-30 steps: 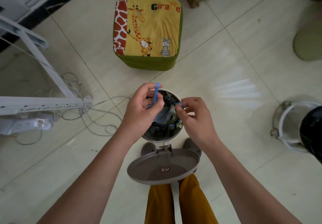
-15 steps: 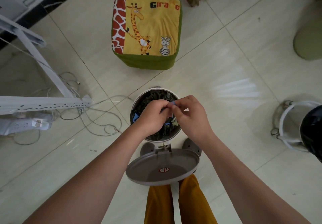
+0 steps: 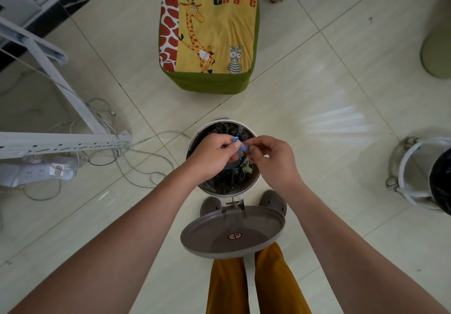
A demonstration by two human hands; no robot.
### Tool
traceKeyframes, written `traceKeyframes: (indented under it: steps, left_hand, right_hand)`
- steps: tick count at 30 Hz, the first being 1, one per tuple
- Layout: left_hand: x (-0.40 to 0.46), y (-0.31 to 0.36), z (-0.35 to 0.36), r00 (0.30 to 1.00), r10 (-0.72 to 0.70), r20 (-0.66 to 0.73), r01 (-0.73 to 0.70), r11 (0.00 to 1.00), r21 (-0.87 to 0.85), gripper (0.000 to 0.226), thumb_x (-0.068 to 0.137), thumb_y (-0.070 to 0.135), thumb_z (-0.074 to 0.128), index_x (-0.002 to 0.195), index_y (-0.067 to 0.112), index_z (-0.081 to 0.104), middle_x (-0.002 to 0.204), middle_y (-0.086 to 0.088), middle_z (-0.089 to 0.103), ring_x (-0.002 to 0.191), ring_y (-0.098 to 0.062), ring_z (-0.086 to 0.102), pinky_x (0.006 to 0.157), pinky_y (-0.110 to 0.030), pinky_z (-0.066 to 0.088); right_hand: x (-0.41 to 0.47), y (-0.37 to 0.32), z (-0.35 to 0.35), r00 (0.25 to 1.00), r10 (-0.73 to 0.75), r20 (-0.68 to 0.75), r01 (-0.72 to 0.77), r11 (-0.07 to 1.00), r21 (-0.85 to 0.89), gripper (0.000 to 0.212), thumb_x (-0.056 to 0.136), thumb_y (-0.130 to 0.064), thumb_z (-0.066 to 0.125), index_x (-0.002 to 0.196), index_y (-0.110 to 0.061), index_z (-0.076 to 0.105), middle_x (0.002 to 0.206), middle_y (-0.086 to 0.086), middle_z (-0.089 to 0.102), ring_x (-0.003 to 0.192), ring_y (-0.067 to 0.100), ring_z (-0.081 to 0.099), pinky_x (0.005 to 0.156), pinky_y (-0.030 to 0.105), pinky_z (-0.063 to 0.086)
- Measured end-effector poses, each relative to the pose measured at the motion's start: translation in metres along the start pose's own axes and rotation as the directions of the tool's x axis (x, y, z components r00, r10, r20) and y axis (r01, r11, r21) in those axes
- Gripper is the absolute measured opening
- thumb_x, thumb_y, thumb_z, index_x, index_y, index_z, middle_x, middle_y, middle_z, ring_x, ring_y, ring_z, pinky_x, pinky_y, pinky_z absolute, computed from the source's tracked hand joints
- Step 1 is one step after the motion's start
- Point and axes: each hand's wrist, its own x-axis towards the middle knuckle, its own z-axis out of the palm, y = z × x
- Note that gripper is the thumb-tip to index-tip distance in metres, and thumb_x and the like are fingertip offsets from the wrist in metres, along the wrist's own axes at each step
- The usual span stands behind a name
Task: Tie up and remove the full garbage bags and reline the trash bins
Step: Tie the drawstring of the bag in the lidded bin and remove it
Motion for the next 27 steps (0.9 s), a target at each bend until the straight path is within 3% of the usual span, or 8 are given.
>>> traceKeyframes:
  steps: [3,8,11,14,16,18,22,27]
  left_hand:
    - [0.0,0.001,-0.004,1.0,-0.02,0.003,0.02,1.0,0.014,0.029,0.101,0.024,0.047,0.077,0.028,0.063,0.075,0.008,0.066,0.065,0.002,0.059,0.066,-0.012,0.043]
    - [-0.002,0.002,-0.002,1.0,-0.004,-0.021,0.005,0.998,0.067,0.033,0.1,0.031,0.047,0.074,0.022,0.065,0.072,0.009,0.067,0.062,0.007,0.059,0.062,-0.007,0.041]
    - [-0.004,-0.001,-0.006,0.996,-0.001,-0.084,-0.004,0.999,-0.053,0.03,0.101,0.028,0.046,0.085,0.019,0.069,0.07,0.002,0.071,0.061,-0.005,0.065,0.064,-0.008,0.047]
    - [-0.005,-0.005,-0.008,0.991,-0.079,-0.11,0.058,0.981,-0.184,0.028,0.102,0.027,0.046,0.099,0.013,0.07,0.074,-0.003,0.074,0.06,-0.012,0.066,0.068,-0.014,0.052]
    - [-0.004,-0.007,-0.007,0.98,-0.124,-0.156,0.085,0.968,-0.236,0.023,0.099,0.023,0.053,0.093,0.012,0.073,0.073,-0.001,0.074,0.058,-0.011,0.066,0.064,-0.013,0.051]
    - [-0.003,-0.006,-0.007,0.969,-0.146,-0.197,0.088,0.957,-0.276,0.015,0.093,0.015,0.062,0.087,0.009,0.074,0.069,0.001,0.074,0.054,-0.009,0.064,0.059,-0.011,0.049]
    - [-0.006,-0.006,-0.015,0.976,-0.111,-0.187,0.081,0.983,-0.162,0.009,0.083,0.001,0.071,0.09,0.006,0.075,0.069,0.0,0.073,0.056,-0.009,0.067,0.059,-0.014,0.052]
    - [-0.008,-0.006,-0.017,0.976,-0.006,-0.216,0.03,0.994,0.105,0.026,0.078,0.002,0.076,0.072,0.027,0.073,0.074,0.005,0.072,0.066,-0.009,0.069,0.066,-0.018,0.056]
  right_hand:
    - [-0.001,-0.001,-0.003,0.996,-0.047,0.077,0.043,0.998,0.051,0.029,0.09,0.004,0.059,0.104,-0.018,0.07,0.083,-0.006,0.068,0.075,0.005,0.064,0.072,0.022,0.055]
    - [0.001,0.0,0.0,0.996,-0.078,0.045,0.081,0.995,-0.061,0.013,0.089,-0.004,0.065,0.09,-0.013,0.074,0.072,-0.01,0.067,0.061,-0.007,0.058,0.059,0.006,0.043]
    - [0.008,0.002,-0.006,0.988,-0.039,-0.149,0.021,0.993,-0.12,0.01,0.089,-0.007,0.062,0.086,-0.014,0.069,0.069,-0.008,0.063,0.058,-0.005,0.056,0.056,0.005,0.04]
    - [0.005,-0.001,-0.009,0.951,0.067,-0.301,-0.056,0.997,0.044,0.012,0.085,-0.006,0.062,0.077,-0.015,0.066,0.065,-0.004,0.063,0.052,-0.001,0.054,0.053,0.009,0.041]
    - [-0.004,-0.002,-0.007,0.967,0.111,-0.229,-0.088,0.99,0.108,0.014,0.083,-0.004,0.063,0.073,-0.015,0.066,0.061,-0.005,0.061,0.049,0.001,0.052,0.05,0.012,0.041]
    - [-0.014,0.0,-0.004,0.989,0.143,-0.022,-0.139,0.98,0.14,0.013,0.083,-0.002,0.065,0.075,-0.013,0.067,0.064,0.0,0.064,0.054,0.006,0.055,0.054,0.017,0.045]
    - [-0.027,0.012,0.004,0.948,0.152,0.278,-0.156,0.988,-0.008,0.01,0.085,-0.002,0.067,0.085,-0.011,0.073,0.08,0.01,0.072,0.07,0.013,0.062,0.068,0.028,0.052]
    - [-0.009,0.015,0.006,0.997,0.08,-0.013,-0.08,0.996,-0.038,0.04,0.089,0.006,0.048,0.122,-0.014,0.059,0.097,-0.002,0.065,0.074,-0.001,0.057,0.064,0.006,0.042]
